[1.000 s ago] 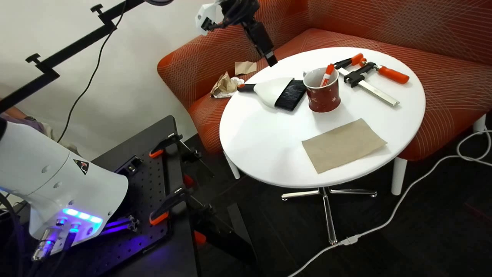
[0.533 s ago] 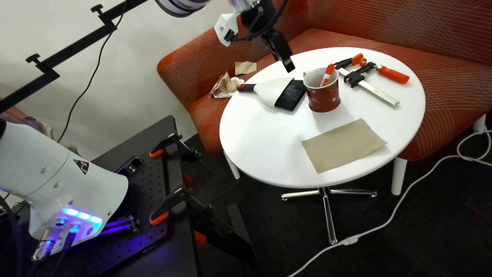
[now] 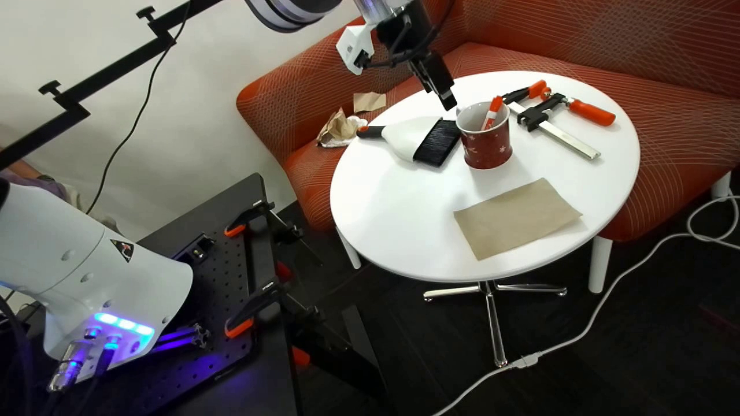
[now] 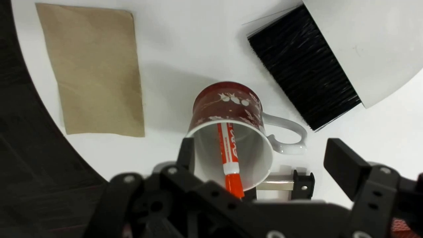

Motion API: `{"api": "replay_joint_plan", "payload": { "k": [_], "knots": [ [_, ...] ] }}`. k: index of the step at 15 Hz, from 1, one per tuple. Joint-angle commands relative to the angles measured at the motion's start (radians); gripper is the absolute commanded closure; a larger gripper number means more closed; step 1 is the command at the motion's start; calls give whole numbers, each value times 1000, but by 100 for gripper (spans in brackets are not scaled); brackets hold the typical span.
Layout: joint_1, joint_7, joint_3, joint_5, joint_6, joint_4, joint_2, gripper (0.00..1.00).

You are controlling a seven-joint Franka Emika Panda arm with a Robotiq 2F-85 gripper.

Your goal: Place the red marker inside the maroon mug, take the marker out of the mug then move the mug to the left

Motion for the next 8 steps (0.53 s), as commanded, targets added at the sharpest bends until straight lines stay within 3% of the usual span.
{"api": "replay_joint_plan", "payload": {
  "k": [1, 3, 4, 6, 8],
  "knots": [
    [36, 12, -43, -4, 39, -2, 14, 0],
    [43, 10, -53, -3, 59, 6, 28, 0],
    [48, 8, -57, 1, 64, 11, 36, 8],
    [55, 5, -64, 5, 74, 20, 49, 34],
    [61, 2, -71, 9, 79, 28, 58, 43]
  ]
}}
